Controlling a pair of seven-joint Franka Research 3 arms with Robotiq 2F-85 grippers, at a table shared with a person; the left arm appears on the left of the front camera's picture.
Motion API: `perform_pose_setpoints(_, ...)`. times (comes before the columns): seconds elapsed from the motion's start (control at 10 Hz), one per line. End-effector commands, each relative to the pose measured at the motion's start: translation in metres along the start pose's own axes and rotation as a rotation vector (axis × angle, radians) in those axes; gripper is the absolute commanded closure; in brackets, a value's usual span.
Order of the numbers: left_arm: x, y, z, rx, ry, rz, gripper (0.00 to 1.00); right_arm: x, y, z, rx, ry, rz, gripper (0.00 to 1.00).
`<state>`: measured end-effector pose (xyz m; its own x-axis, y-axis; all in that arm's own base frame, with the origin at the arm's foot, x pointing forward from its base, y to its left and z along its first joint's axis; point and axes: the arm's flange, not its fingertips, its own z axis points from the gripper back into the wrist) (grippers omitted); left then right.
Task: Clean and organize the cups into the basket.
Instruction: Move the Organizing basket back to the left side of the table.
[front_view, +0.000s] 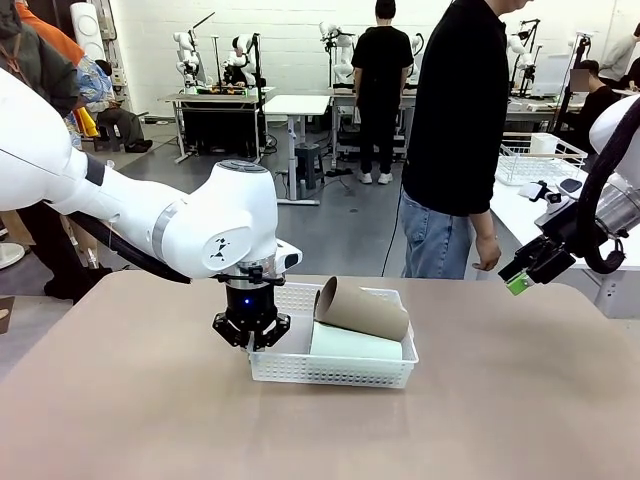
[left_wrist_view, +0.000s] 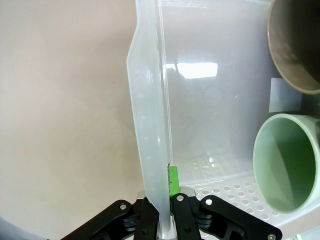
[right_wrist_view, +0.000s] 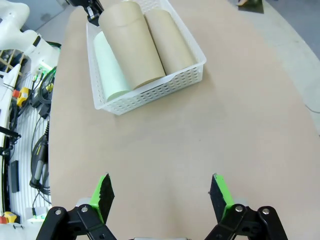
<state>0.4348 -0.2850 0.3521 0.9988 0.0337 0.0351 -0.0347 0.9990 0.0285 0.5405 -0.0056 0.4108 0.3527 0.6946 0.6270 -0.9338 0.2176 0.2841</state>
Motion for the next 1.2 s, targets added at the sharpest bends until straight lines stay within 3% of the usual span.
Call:
perform_pose_setpoints(0.0, -0.001, 0.000, -0.001, 0.004, 0.000, -0.001, 1.00, 0.000, 0.000, 0.000, 0.000, 0.000, 0.000, 0.00)
perform_pose_setpoints(0.1, -0.001, 0.000, -0.001, 0.004, 0.000, -0.001, 1.00, -0.004, 0.013, 0.014, 0.087, -0.005, -0.078, 0.00)
perform_pose_setpoints(0.2, -0.001, 0.000, -0.001, 0.004, 0.000, -0.001, 1.00, -0.011, 0.028, 0.023, 0.091, -0.033, -0.307, 0.00)
perform_pose_setpoints(0.4, -0.001, 0.000, -0.001, 0.004, 0.000, -0.001, 1.00, -0.055, 0.054, 0.060, 0.077, -0.054, -0.590, 0.00)
perform_pose_setpoints(0.7, -0.001, 0.000, -0.001, 0.004, 0.000, -0.001, 1.00, -0.125, 0.102, 0.123, 0.067, -0.139, -0.867, 0.00)
perform_pose_setpoints(0.9, -0.001, 0.000, -0.001, 0.004, 0.000, -0.001, 1.00, -0.181, 0.133, 0.157, 0.056, -0.381, -0.920, 0.00)
perform_pose_setpoints(1.1, -0.001, 0.000, -0.001, 0.004, 0.000, -0.001, 1.00, -0.249, 0.150, 0.174, 0.189, -0.630, -0.909, 0.00)
